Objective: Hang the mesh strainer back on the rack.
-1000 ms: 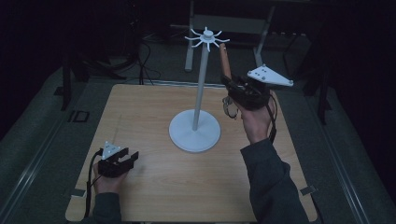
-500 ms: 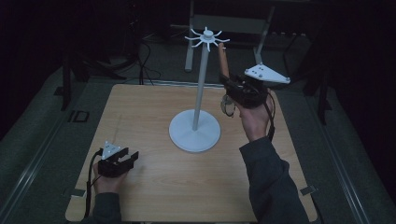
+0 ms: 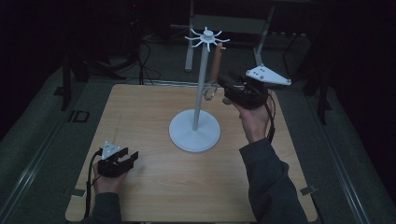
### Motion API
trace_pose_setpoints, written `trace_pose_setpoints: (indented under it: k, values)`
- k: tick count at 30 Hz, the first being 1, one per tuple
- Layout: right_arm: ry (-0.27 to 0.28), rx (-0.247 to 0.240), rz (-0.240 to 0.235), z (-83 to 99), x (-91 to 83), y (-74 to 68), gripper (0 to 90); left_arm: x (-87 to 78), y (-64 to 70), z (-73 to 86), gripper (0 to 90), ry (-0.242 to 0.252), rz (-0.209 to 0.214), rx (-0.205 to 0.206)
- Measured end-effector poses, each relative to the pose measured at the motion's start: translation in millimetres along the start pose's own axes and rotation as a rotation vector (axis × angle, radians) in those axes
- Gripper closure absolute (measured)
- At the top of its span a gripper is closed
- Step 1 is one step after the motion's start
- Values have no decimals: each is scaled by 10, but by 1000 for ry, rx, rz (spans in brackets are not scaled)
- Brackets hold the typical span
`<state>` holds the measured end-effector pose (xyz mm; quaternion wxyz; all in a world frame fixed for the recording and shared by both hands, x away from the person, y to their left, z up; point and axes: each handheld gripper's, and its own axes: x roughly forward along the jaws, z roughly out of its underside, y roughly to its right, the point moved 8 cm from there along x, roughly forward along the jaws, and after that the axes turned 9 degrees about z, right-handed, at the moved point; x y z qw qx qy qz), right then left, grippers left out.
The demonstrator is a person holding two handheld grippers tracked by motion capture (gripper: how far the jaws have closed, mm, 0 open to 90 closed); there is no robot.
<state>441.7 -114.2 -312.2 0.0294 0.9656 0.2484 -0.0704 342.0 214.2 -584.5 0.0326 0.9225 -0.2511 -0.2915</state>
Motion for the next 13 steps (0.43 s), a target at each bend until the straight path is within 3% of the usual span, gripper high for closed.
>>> trace_pose_setpoints:
  k: [13]
  values:
    - [-10, -9, 60, 75, -100, 137, 197, -4, -6, 5, 504, -5, -5, 2]
